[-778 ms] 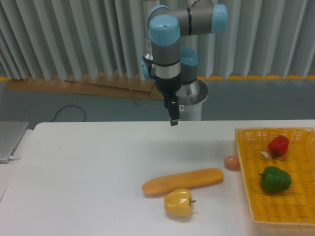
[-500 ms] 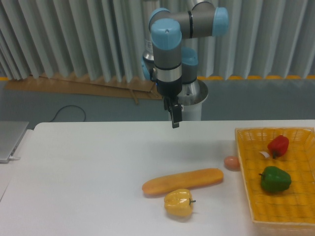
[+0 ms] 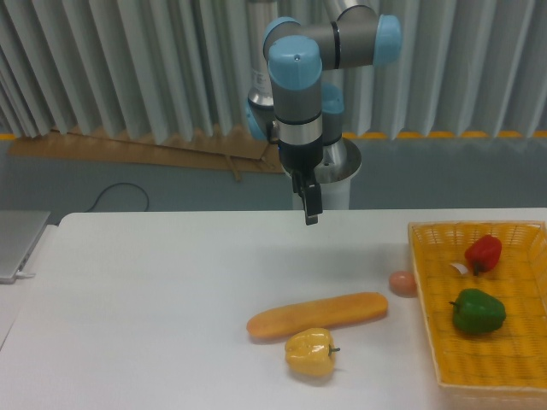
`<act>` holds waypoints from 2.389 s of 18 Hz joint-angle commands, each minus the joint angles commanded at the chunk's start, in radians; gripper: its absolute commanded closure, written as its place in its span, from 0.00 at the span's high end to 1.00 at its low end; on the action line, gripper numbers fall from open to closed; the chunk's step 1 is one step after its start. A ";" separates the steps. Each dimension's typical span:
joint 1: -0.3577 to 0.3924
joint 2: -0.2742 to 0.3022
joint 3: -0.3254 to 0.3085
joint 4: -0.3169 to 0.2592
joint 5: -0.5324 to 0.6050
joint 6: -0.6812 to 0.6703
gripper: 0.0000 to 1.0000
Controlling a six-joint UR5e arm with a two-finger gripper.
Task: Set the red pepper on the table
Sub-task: 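Move the open gripper from above the table toward the yellow basket, then lower the gripper over the red pepper in the basket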
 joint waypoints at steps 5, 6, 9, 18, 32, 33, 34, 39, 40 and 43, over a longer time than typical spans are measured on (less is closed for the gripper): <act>-0.002 0.002 0.002 0.000 0.000 0.000 1.00; 0.000 0.000 0.002 0.000 0.000 0.000 1.00; 0.018 0.000 0.014 0.002 -0.002 0.009 1.00; 0.074 0.055 -0.106 0.235 0.021 -0.026 1.00; 0.342 -0.063 -0.043 0.184 0.054 0.173 1.00; 0.369 -0.064 -0.043 0.184 0.038 0.176 1.00; 0.391 -0.069 -0.041 0.184 0.028 0.182 1.00; 0.463 -0.094 -0.020 0.186 0.018 0.176 1.00; 0.475 -0.100 -0.017 0.186 0.018 0.181 1.00; 0.524 -0.130 -0.028 0.189 0.018 0.183 1.00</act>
